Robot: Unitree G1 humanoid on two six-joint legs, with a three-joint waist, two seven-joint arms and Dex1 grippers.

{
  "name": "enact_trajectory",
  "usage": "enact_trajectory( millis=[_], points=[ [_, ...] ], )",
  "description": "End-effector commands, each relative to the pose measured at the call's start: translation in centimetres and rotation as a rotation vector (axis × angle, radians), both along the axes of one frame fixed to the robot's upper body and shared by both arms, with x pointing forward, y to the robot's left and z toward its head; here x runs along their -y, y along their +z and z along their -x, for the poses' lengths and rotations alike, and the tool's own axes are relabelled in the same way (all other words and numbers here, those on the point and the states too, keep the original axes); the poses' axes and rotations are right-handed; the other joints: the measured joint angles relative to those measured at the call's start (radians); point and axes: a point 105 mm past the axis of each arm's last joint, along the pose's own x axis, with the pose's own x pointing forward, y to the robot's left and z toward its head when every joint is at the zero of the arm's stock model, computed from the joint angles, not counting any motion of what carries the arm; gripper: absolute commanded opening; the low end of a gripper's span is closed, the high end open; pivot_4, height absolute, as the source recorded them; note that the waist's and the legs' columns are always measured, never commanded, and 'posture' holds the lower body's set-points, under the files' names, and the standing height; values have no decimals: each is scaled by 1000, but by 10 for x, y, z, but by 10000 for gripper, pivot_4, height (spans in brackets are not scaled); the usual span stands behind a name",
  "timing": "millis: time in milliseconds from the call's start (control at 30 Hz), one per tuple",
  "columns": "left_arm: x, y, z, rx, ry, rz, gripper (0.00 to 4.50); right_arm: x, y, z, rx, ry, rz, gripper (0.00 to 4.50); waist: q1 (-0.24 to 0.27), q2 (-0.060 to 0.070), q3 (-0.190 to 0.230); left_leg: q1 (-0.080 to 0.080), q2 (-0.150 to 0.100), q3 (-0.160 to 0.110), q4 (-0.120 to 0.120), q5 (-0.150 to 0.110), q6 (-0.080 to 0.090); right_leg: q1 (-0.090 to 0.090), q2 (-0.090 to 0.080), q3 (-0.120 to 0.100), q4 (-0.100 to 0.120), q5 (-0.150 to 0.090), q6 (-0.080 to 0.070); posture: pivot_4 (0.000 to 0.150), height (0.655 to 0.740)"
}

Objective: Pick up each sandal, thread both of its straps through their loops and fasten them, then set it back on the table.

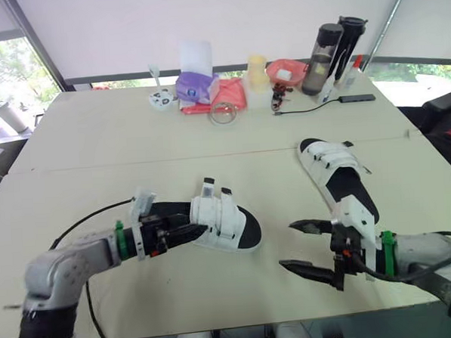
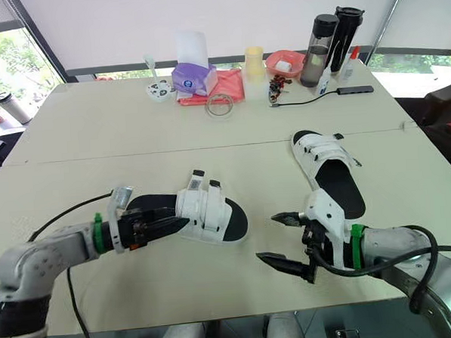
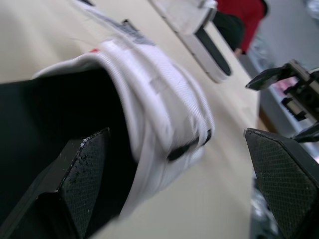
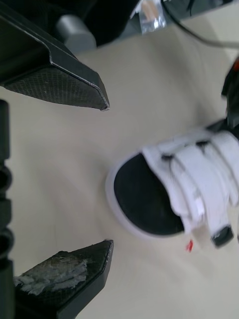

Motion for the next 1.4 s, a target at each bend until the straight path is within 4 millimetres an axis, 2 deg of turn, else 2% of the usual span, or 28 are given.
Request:
enact_trajectory(
  millis=[33, 333, 467, 567, 767, 800, 833, 933, 1000, 1067, 1133, 1200, 1300, 1400],
  points=[
    [2, -2, -6, -13, -61, -1, 45000, -5, 9, 7, 39, 18, 1, 44417, -1, 0, 0, 0, 0, 1, 0, 0, 0, 0, 0, 0, 0, 0, 0, 1500, 7400],
    [24, 9, -18, -78, -204, 117, 45000, -8, 3, 17, 19, 10, 22, 44417, 1, 0, 0, 0, 0, 0, 1, 0, 1, 0, 0, 1, 0, 0, 1, 1500, 7400],
    [33, 3, -20, -100, -219, 114, 45000, -9, 0, 18, 23, 15, 43, 44417, -2, 0, 0, 0, 0, 1, 2, 0, 1, 0, 0, 1, 1, 2, 3, 1500, 7400],
    [42, 3, -28, -103, -182, 151, 36009, -10, -2, 17, 29, 5, 43, 45000, 0, 0, 0, 1, 1, 1, 2, 0, 1, 0, 0, 1, 3, 2, 3, 1500, 7400],
    [49, 9, -31, -72, -137, 188, 6876, -11, -4, 14, 38, -5, 40, 45000, 1, -1, 0, 1, 0, 0, 5, 0, 1, 2, 0, 1, 4, 2, 3, 1500, 7400],
    [50, 12, -32, -65, -126, 201, 2739, -11, -4, 13, 39, -7, 39, 45000, 2, -1, 0, 1, 0, 0, 5, 0, 1, 2, 0, 1, 4, 2, 3, 1500, 7400],
    [51, 15, -32, -58, -118, 212, 516, -11, -5, 13, 39, -8, 39, 45000, 2, -1, 0, 1, 0, 0, 6, 0, 1, 2, 0, 1, 5, 2, 3, 1500, 7400],
    [51, 26, -35, -9, -63, 229, 516, -12, -5, 10, 43, -9, 34, 45000, 0, -1, 0, 1, 0, 0, 10, 0, 1, 2, 0, 1, 7, 2, 3, 1500, 7400],
    [51, 43, -43, 82, 55, 250, 516, -11, -3, 6, 54, -26, 8, 45000, 1, -1, 0, 1, 0, 0, 13, -1, 2, 3, 0, 1, 9, 2, 3, 1500, 7400],
    [55, 64, -60, 178, 270, 293, 516, -9, 1, -6, 84, -66, -23, 45000, 3, -2, 1, 0, 0, 0, 16, -1, 2, 3, 0, 1, 10, 2, 4, 1500, 7400],
    [60, 75, -69, 219, 397, 325, 516, -9, 4, -15, 113, -100, -48, 45000, 6, -4, 1, 0, 0, -1, 18, -1, 2, 5, 0, 1, 10, 4, 6, 1500, 7400],
    [66, 78, -72, 234, 450, 337, 516, -9, 7, -21, 134, -125, -67, 45000, 4, -4, 1, 1, -1, 0, 19, -1, 2, 7, 0, 1, 9, 5, 6, 1500, 7400],
    [70, 73, -92, 222, 612, 354, 516, -7, 20, -41, 214, -207, -122, 45000, 1, -4, 1, 1, -1, 1, 19, -1, 3, 7, 1, 2, 9, 5, 6, 1500, 7400],
    [68, 66, -115, 132, 822, 438, 516, 0, 35, -61, 294, -294, -156, 45000, 5, -4, 1, 1, -1, 1, 19, -1, 3, 6, 1, 2, 9, 6, 7, 1500, 7400]
  ],
)
